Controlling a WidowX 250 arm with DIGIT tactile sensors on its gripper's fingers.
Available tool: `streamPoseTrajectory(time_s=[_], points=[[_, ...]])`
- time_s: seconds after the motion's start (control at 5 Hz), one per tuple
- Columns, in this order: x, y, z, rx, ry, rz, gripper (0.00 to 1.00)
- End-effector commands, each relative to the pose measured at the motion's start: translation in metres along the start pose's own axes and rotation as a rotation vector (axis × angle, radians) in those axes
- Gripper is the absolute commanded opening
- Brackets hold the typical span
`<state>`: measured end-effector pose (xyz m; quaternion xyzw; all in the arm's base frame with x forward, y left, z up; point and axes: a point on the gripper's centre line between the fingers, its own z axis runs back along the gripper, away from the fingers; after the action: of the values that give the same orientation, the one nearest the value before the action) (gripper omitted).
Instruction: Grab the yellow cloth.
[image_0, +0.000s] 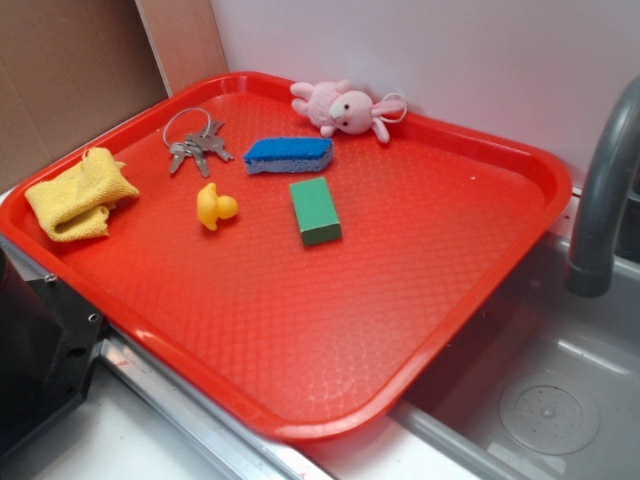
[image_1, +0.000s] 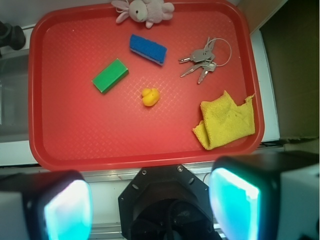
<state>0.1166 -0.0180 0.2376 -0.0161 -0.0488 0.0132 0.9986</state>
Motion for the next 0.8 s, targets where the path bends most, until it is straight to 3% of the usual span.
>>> streamPoseTrajectory(time_s=[0.0,0.4,0.6], points=[[0.000,0.000,0.000,0.000,0.000,0.000,1.00],[0.032,0.006,-0.017,0.002,-0.022,0.080,1.00],[0.034,0.017,-0.027,-0.019,-0.024,0.235,1.00]])
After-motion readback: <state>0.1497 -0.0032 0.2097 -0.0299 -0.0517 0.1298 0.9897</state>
